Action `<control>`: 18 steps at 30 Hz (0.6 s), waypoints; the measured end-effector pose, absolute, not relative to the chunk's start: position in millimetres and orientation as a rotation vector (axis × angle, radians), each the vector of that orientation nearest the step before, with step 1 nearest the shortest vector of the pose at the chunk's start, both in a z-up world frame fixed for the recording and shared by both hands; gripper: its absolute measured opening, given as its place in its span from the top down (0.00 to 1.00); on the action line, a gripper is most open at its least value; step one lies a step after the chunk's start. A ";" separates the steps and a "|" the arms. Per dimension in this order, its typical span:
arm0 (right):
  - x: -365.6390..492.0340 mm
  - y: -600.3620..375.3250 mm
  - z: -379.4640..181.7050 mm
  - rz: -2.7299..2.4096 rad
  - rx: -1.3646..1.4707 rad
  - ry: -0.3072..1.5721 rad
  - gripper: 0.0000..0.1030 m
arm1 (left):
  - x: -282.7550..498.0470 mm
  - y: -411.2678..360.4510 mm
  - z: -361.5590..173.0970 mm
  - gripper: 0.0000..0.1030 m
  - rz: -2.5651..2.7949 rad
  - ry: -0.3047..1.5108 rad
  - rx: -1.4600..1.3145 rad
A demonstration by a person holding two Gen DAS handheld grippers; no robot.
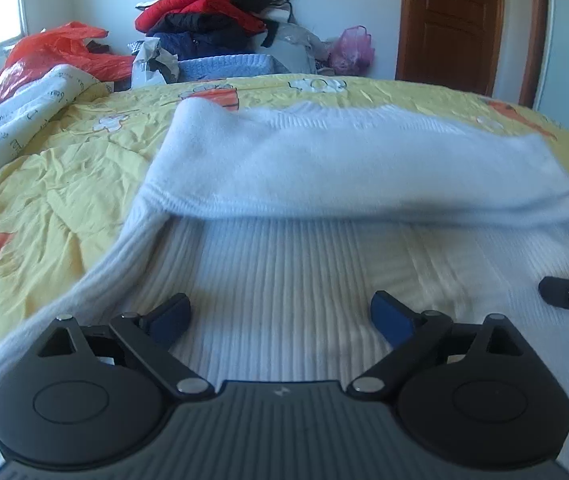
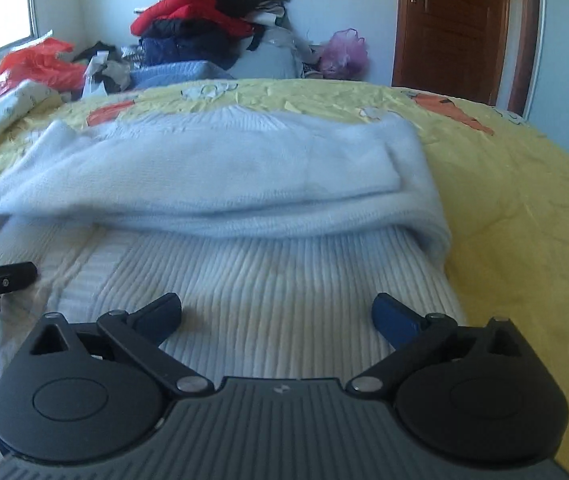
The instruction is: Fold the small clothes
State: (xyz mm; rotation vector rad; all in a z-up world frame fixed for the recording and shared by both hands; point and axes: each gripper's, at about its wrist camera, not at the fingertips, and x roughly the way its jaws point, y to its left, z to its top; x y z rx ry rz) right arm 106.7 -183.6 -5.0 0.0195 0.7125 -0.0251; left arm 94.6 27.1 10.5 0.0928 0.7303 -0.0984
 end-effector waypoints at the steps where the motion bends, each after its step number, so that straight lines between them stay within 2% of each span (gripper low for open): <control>1: 101.3 -181.3 -5.8 -0.028 0.013 0.709 0.01 | 89.4 27.3 10.0 0.05 -0.101 0.727 0.098; 18: 78.1 -179.9 -7.9 -0.019 0.030 0.693 0.01 | 50.9 36.1 7.1 0.03 -0.127 0.705 0.056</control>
